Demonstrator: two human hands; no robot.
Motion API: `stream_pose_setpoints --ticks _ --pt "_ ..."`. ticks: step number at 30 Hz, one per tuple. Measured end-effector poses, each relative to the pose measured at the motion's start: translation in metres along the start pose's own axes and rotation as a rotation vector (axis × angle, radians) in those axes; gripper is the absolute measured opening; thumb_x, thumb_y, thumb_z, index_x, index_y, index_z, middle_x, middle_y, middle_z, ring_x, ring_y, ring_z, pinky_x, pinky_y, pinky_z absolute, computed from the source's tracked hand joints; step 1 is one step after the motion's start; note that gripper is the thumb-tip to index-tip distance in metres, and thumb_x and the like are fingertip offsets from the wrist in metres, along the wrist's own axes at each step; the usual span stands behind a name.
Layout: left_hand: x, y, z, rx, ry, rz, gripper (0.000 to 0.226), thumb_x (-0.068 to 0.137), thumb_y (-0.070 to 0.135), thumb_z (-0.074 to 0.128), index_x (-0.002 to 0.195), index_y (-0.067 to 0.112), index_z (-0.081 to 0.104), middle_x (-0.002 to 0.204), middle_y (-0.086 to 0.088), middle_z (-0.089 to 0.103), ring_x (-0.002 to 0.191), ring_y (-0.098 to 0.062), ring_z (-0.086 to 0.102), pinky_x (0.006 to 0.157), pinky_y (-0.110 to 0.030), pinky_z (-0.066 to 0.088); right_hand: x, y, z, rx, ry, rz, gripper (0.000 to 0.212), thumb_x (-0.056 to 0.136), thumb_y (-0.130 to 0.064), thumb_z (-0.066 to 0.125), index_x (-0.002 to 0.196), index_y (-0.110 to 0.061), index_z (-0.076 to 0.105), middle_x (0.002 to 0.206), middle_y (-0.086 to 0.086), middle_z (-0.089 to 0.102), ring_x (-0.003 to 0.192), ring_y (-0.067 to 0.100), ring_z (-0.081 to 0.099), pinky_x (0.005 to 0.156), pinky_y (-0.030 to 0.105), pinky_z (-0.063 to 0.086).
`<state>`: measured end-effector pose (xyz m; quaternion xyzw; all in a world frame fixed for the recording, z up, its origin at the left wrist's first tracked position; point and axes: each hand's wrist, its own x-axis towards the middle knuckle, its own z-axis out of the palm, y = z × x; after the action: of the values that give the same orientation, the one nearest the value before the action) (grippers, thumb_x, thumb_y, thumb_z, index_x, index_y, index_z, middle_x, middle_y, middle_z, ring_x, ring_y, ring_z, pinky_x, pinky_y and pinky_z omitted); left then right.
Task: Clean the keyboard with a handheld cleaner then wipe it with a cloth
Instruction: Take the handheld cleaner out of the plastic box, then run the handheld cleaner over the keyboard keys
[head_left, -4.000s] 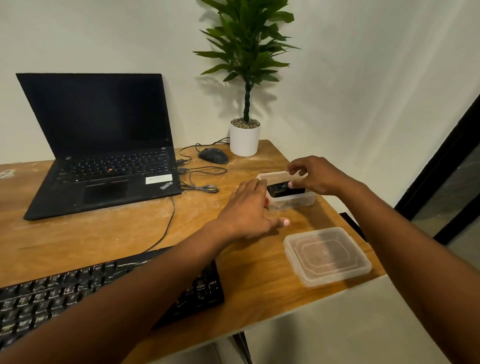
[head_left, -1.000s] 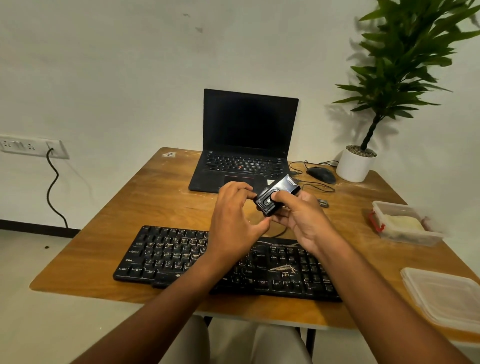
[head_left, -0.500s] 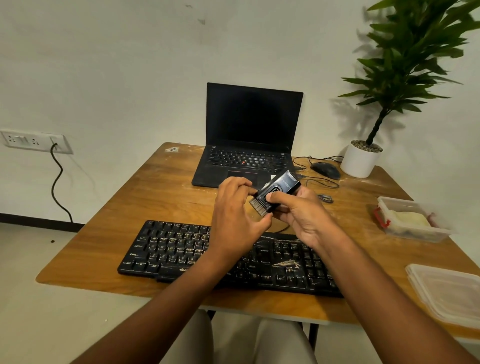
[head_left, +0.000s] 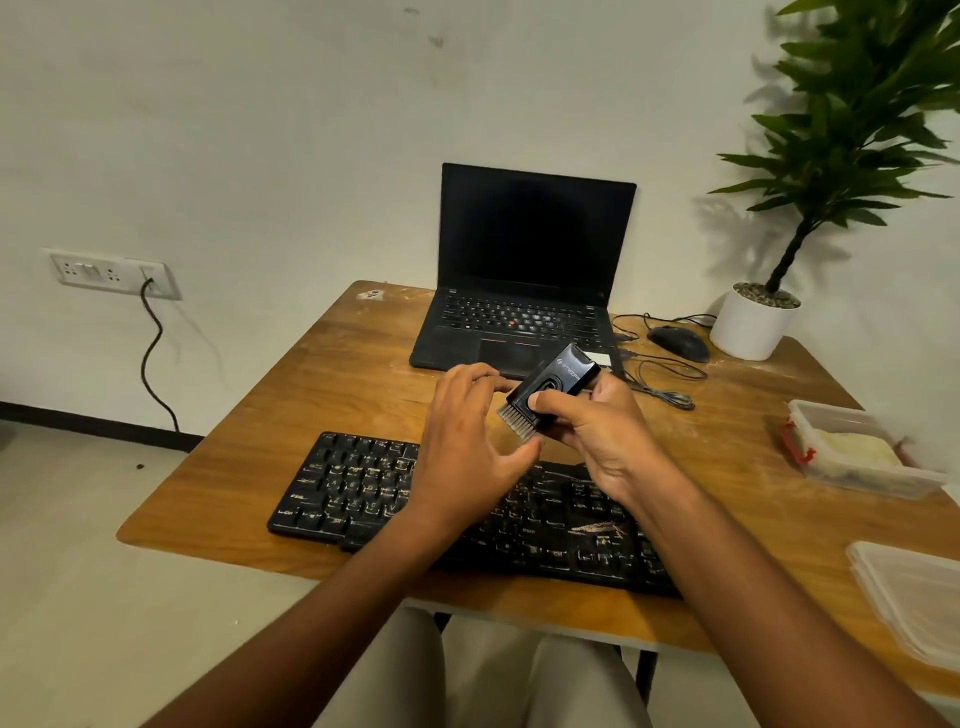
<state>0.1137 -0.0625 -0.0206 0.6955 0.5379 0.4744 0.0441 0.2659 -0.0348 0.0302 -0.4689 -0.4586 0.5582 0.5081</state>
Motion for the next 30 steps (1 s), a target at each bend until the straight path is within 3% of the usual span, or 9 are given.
stream_pose_setpoints --ticks 3,10,16,20,25,30 --pt "-0.005 -0.013 -0.022 0.048 -0.089 -0.051 0.07 0.082 0.051 0.077 0.14 0.025 0.047 0.14 0.01 0.047 0.131 -0.005 0.038 0.112 -0.029 0.036 0.002 0.003 0.012 -0.037 -0.037 -0.022 0.043 0.077 0.009 0.078 0.113 -0.011 0.062 0.099 0.006 0.078 0.093 0.02 0.076 0.077 0.034 0.062" --pt "-0.028 -0.064 -0.085 0.053 -0.197 -0.21 0.089 0.08 0.064 0.073 0.153 0.035 0.031 0.152 0.012 0.042 0.136 -0.005 0.038 0.111 -0.035 0.037 0.014 0.017 0.051 -0.189 -0.131 -0.088 0.057 0.075 0.005 0.082 0.122 -0.016 0.057 0.104 0.004 0.077 0.096 0.017 0.075 0.086 0.043 0.062" --pt "-0.045 -0.112 -0.134 -0.038 -0.383 -0.317 0.113 0.07 0.077 0.074 0.159 0.038 0.018 0.155 0.017 0.035 0.141 -0.004 0.036 0.116 -0.038 0.036 0.022 0.024 0.088 -0.439 -0.232 -0.285 0.072 0.075 -0.002 0.085 0.129 -0.032 0.049 0.109 -0.009 0.069 0.098 0.005 0.07 0.079 0.021 0.059" --pt "-0.051 -0.129 -0.144 -0.066 -0.516 -0.396 0.127 0.06 0.082 0.077 0.16 0.043 0.008 0.16 0.017 0.028 0.144 -0.011 0.035 0.117 -0.046 0.039 0.03 0.031 0.113 -0.54 -0.301 -0.372 0.072 0.072 -0.005 0.086 0.126 -0.035 0.05 0.114 -0.011 0.064 0.102 0.009 0.067 0.082 0.031 0.062" --pt "-0.047 -0.139 -0.148 -0.121 -0.598 -0.412 0.141 0.056 0.074 0.087 0.159 0.045 -0.004 0.161 0.018 0.023 0.146 -0.008 0.029 0.121 -0.044 0.033 0.04 0.041 0.151 -0.621 -0.369 -0.436 0.069 0.072 -0.007 0.085 0.124 -0.033 0.049 0.107 -0.01 0.063 0.09 0.007 0.068 0.068 0.022 0.06" --pt "-0.044 -0.143 -0.15 -0.088 -0.689 -0.405 0.16 0.046 0.069 0.094 0.151 0.053 -0.026 0.166 0.011 0.013 0.154 -0.019 0.015 0.123 -0.052 0.026 0.047 0.045 0.171 -0.67 -0.43 -0.469 0.068 0.073 -0.007 0.084 0.125 -0.031 0.048 0.103 -0.011 0.064 0.083 0.005 0.067 0.064 0.021 0.058"
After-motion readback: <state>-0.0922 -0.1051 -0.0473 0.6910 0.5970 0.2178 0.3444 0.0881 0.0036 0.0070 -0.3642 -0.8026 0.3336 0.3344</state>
